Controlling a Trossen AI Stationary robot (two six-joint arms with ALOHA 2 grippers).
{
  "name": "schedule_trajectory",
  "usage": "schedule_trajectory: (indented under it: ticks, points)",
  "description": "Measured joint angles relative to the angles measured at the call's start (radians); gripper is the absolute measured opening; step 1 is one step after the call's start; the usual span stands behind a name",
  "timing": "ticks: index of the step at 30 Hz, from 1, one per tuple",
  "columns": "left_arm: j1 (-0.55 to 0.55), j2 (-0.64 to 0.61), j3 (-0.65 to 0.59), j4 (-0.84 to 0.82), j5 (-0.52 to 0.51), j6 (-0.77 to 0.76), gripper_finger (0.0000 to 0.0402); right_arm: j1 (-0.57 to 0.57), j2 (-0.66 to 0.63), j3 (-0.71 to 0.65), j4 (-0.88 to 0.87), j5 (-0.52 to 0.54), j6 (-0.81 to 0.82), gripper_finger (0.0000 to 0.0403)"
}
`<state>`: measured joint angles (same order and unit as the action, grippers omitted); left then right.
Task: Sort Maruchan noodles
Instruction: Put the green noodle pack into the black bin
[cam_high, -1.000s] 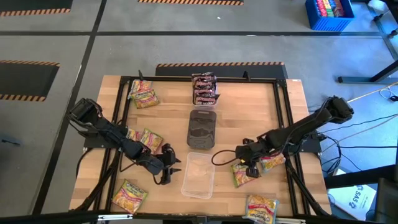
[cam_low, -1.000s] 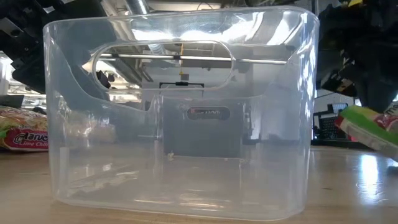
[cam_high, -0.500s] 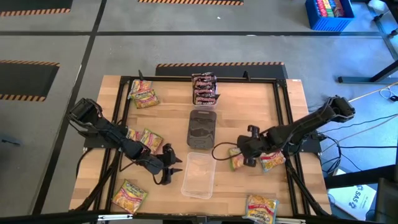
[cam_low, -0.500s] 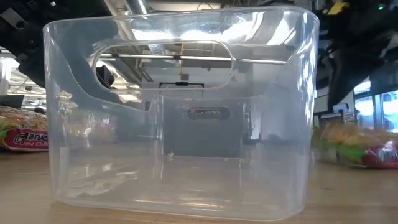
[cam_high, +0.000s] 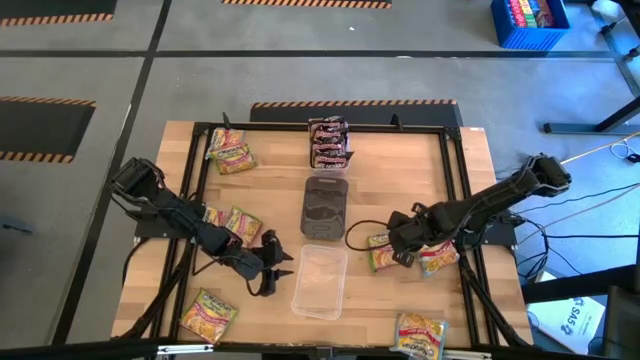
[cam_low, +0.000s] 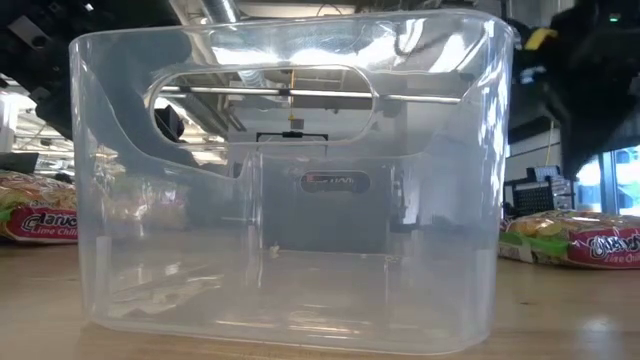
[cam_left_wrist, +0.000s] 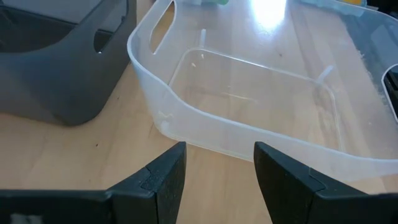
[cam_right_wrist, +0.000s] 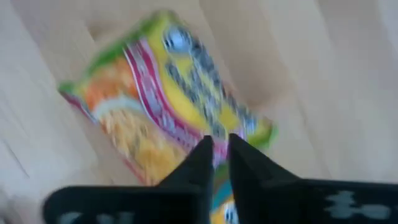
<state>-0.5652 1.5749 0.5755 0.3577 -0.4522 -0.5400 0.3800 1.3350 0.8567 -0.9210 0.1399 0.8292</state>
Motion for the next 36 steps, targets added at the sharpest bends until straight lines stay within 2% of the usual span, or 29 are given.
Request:
schedule_trajectory:
  ticks: [3, 8, 12, 17, 23, 26, 30, 36]
  points:
    - [0.0, 0.0, 0.0, 0.0, 0.0, 0.0, 0.0182, 0.0, -0.001, -0.025, 0.002, -0.029, 0.047, 0.0108]
    - [0.0, 0.0, 0.0, 0.0, 0.0, 0.0, 0.0182, -0.012, 0.0, -0.088, 0.051, -0.006, 0.02, 0.0223]
    - [0.0, 0.0, 0.0, 0.0, 0.0, -0.001, 0.0182, -0.04, -0.007, -0.123, 0.123, -0.03, -0.051, 0.0274]
    - [0.0, 0.0, 0.0, 0.001, 0.0, -0.006, 0.0182, -0.083, -0.051, -0.142, 0.132, -0.074, -0.153, 0.0282]
    - [0.0, 0.0, 0.0, 0.001, 0.0, -0.006, 0.0182, -0.186, -0.231, -0.259, 0.211, -0.145, -0.127, 0.0269]
    - [0.0, 0.0, 0.0, 0.033, -0.005, 0.006, 0.0182, -0.235, -0.304, -0.343, 0.316, -0.196, -0.08, 0.0266]
    - [0.0, 0.0, 0.008, 0.116, -0.01, 0.069, 0.0182, -0.267, -0.336, -0.433, 0.406, -0.256, -0.037, 0.0266]
    - [0.0, 0.0, 0.084, 0.076, -0.009, 0.129, 0.0182, -0.27, -0.331, -0.491, 0.477, -0.299, -0.007, 0.0266]
